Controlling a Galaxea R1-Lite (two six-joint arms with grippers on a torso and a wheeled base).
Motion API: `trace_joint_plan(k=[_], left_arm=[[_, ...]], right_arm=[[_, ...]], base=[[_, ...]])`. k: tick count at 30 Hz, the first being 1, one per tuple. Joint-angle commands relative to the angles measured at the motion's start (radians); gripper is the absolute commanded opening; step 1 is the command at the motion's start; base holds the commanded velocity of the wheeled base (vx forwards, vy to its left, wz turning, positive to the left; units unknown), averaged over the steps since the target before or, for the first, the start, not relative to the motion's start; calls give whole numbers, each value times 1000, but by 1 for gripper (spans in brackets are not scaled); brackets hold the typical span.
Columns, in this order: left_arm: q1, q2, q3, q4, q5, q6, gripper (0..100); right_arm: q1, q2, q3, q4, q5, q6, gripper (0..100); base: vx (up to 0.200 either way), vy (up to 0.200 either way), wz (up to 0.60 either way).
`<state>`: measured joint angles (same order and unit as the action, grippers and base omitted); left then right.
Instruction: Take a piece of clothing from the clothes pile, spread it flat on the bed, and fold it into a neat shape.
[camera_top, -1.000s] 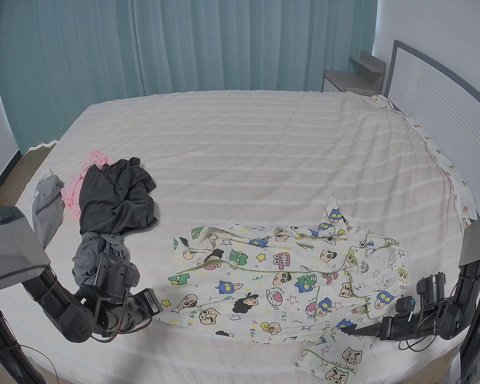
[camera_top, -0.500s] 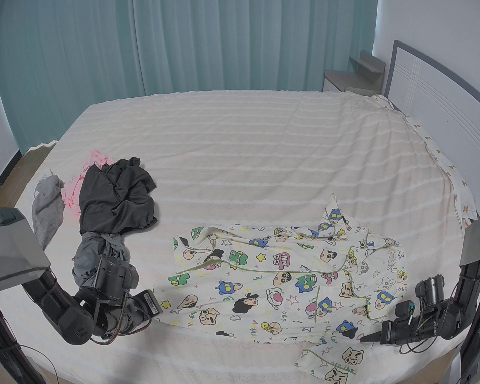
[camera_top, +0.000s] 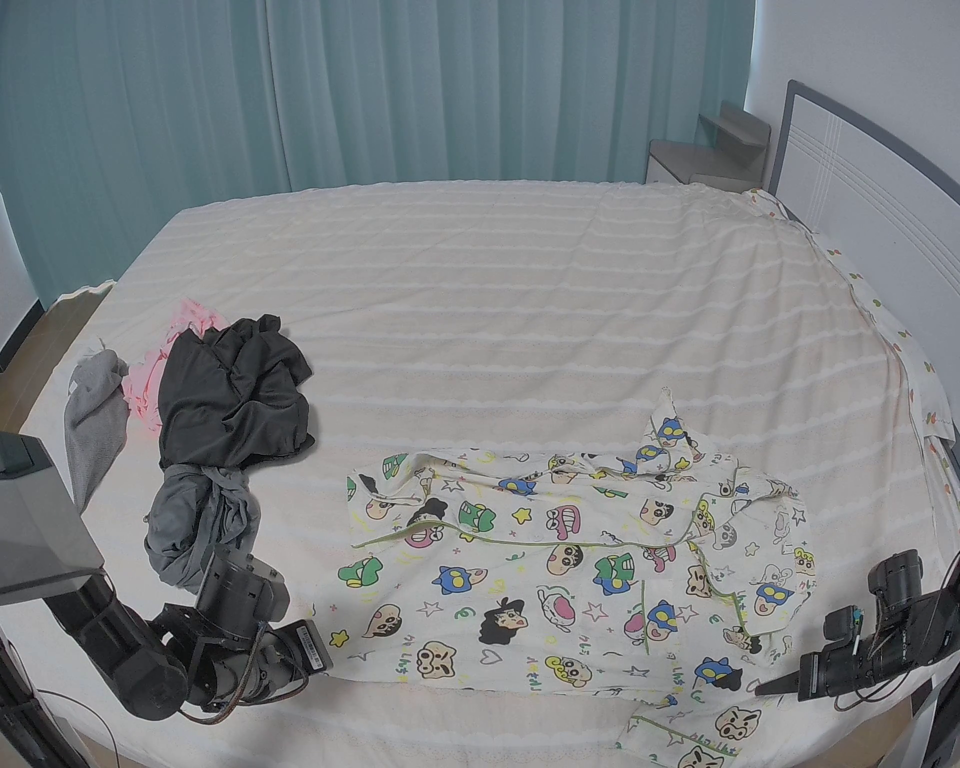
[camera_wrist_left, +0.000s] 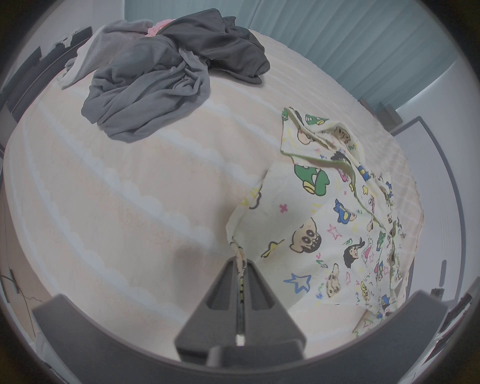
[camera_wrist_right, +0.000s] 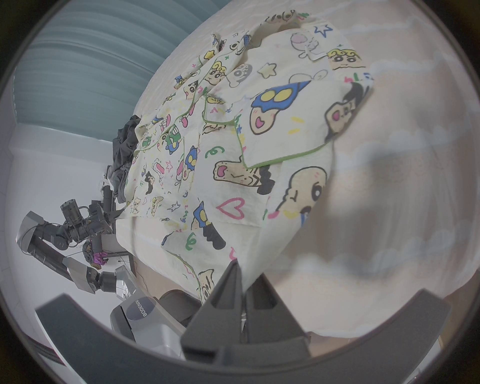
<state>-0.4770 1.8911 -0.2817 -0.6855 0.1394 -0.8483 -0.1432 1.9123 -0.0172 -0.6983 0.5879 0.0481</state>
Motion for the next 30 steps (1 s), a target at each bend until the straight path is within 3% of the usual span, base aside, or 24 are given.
trace_joint_plan(k=[1, 6, 19, 30], left_arm=[[-29, -20, 47, 3, 0, 3, 0], [-40, -41, 95, 4, -6, 6, 0], [-206, -32, 168, 6, -4, -9, 0], [-235, 3, 203, 6, -4, -57, 0]], right_arm=[[-85, -39, 17, 52, 18, -66, 0], [-161, -45, 17, 92, 26, -146, 0], [-167, -130, 17, 187, 23, -174, 0], [-202, -130, 17, 246, 20, -226, 0]], base=[[0, 0, 0], [0, 0, 0], [0, 0, 0], [0, 0, 0]])
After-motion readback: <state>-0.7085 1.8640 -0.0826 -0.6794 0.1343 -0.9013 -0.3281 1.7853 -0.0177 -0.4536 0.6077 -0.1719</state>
